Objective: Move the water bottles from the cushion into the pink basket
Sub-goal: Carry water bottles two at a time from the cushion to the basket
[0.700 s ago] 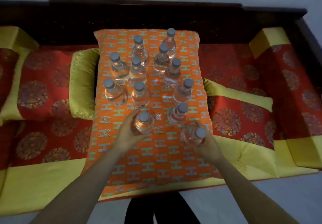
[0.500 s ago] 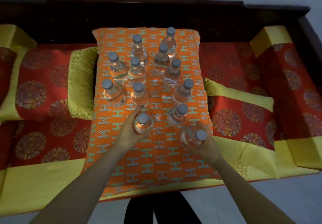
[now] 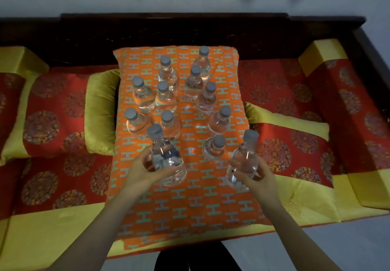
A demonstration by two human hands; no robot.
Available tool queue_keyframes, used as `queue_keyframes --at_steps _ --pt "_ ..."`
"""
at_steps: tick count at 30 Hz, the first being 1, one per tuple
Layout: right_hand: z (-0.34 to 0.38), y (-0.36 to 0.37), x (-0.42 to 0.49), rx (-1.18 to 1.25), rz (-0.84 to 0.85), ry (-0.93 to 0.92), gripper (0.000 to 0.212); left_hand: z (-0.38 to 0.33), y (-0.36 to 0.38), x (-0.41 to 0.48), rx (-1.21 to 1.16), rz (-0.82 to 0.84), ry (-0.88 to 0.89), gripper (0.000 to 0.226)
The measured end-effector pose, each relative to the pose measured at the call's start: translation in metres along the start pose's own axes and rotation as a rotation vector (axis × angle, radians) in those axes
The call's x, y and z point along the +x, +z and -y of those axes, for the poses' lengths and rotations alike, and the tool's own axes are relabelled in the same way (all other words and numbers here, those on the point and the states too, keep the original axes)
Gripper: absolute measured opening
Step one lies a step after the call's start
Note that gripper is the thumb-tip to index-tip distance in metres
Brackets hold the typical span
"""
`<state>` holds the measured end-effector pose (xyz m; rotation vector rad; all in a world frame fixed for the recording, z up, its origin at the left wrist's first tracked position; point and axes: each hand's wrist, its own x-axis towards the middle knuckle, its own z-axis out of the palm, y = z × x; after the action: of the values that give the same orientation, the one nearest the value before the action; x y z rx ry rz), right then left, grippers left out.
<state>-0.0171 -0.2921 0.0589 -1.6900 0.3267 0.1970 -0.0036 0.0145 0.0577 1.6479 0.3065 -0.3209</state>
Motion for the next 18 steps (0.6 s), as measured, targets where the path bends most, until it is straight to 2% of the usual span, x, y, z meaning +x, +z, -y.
queue_keyframes --at_steps 6,9,11,18 --pt "0.027 -0.013 -0.006 -0.026 -0.062 -0.027 0.047 -0.037 0.002 -0.007 -0.075 0.028 0.091 0.045" --pt "0.037 -0.031 -0.018 -0.037 -0.094 -0.036 0.044 -0.060 0.016 -0.004 -0.091 0.083 0.124 0.052" --pt "0.042 -0.050 -0.032 -0.020 -0.164 -0.036 0.044 -0.077 0.034 0.000 -0.079 0.140 0.155 0.054" --pt "0.053 -0.144 -0.110 0.017 -0.478 -0.049 0.053 -0.117 0.134 -0.007 -0.018 0.375 0.288 0.033"
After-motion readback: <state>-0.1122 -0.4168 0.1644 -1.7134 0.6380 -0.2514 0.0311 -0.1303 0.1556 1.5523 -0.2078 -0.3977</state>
